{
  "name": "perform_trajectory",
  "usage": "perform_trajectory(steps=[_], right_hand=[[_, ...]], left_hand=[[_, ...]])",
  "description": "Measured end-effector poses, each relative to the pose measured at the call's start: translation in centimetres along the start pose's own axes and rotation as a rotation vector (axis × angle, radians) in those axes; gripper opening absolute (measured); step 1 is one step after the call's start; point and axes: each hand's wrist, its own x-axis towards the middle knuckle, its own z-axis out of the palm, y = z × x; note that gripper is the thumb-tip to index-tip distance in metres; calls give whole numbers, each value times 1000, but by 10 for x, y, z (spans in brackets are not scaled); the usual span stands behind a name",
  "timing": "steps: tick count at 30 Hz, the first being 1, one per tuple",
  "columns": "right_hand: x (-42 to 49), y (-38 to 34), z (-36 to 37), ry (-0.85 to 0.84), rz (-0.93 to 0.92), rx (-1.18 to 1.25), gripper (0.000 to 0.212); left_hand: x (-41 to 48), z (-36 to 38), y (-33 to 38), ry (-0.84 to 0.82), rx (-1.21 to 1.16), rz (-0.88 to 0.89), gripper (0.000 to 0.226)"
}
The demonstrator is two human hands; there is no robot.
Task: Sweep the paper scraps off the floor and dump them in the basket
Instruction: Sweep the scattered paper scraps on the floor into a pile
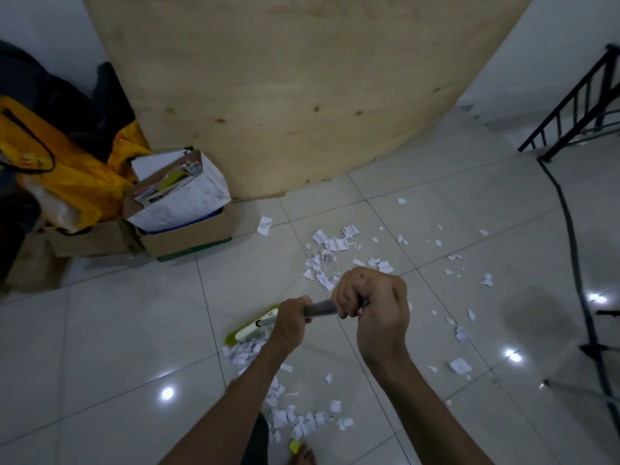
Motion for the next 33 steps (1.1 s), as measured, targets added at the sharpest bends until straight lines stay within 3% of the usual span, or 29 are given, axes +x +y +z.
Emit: perform_trajectory(steps=[4, 10, 15, 20, 25, 30, 33], right_hand=[[0, -14, -9, 8, 8, 5, 29], [15, -21, -15, 17, 0, 65, 26], [41, -16, -7, 45, -46, 79, 24], [79, 4, 4, 81, -87, 102, 25], [118, 39, 21, 99, -104, 102, 25], [163, 87, 46, 95, -126, 108, 21], [191, 115, 58, 91, -127, 88, 22]], left_hand=[[-1, 4, 6, 24, 73, 273, 23], [25, 3, 7, 66, 196, 480, 44], [70, -10, 8, 154, 271, 601, 13], [130, -24, 16, 170, 419, 788, 34], [199, -39, 14, 115, 428, 956, 8], [282, -60, 1, -20, 373, 824, 10], [316, -73, 16, 65, 326, 710, 28]])
